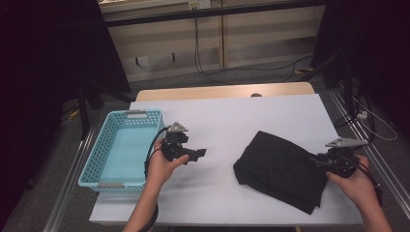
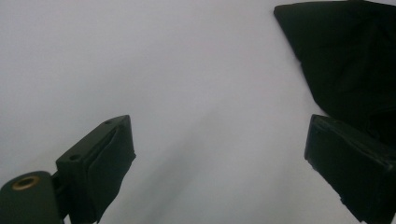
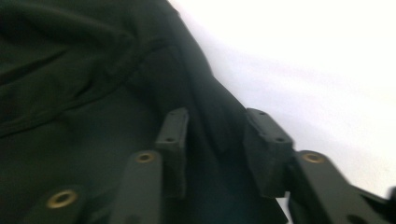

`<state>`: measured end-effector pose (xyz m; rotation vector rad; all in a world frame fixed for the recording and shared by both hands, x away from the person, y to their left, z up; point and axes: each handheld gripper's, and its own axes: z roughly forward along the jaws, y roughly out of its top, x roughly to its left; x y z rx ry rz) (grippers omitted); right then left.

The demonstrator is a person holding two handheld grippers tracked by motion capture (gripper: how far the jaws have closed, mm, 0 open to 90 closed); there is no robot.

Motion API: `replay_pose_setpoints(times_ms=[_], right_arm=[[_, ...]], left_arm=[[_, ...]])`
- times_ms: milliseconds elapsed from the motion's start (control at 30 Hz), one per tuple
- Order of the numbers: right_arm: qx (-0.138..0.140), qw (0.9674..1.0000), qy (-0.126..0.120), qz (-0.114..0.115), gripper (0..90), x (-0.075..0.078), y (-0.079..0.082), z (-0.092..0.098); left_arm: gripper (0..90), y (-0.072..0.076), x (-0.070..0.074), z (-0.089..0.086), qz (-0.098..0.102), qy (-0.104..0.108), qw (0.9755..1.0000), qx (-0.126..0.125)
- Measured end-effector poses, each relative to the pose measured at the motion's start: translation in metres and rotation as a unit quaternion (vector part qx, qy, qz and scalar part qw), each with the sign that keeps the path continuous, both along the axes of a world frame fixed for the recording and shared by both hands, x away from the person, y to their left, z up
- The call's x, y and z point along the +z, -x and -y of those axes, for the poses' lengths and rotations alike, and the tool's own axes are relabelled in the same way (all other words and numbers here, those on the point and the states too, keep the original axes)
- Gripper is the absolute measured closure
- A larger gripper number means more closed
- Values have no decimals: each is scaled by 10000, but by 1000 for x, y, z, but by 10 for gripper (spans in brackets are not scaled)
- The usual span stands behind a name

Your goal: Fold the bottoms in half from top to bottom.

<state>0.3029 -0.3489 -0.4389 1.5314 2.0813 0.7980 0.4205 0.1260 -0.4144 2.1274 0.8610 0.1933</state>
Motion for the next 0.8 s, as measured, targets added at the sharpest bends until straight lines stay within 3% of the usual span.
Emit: replay_pose_setpoints(times_ms=[133, 200, 300, 467, 500, 533, 667, 733, 800], right_arm=[[-4, 9998, -129, -173, 528, -7, -1, 2], [11, 9990, -417, -184, 617, -10, -1, 4], [68, 9979, -595, -238, 748, -10, -1, 5], [163, 9967, -744, -277, 815, -10, -3, 7], [163, 9967, -744, -277, 815, -10, -3, 7], [199, 9981, -561, -188, 819, -6, -4, 5], [185, 9989, -385, 206, 819, 8, -8, 5], [192, 9992, -272, 216, 812, 8, -13, 4], [164, 9997, -176, 84, 786, 1, -16, 3]], left_arm=[[83, -1, 0, 0, 2, -35, 10000, -28], [83, -1, 0, -1, 7, -34, 10000, -28], [83, 0, 0, 0, 8, -7, 10000, -5], [83, 0, -2, 2, -16, -62, 10000, -42], [83, 0, -2, 2, -16, -62, 10000, -42], [83, 1, -3, 5, -21, -34, 10000, -31], [83, 1, -3, 7, 11, -76, 9999, -87], [83, 1, -4, 9, -31, -48, 9999, -99], [82, 2, -5, 11, -24, -61, 9999, -85]])
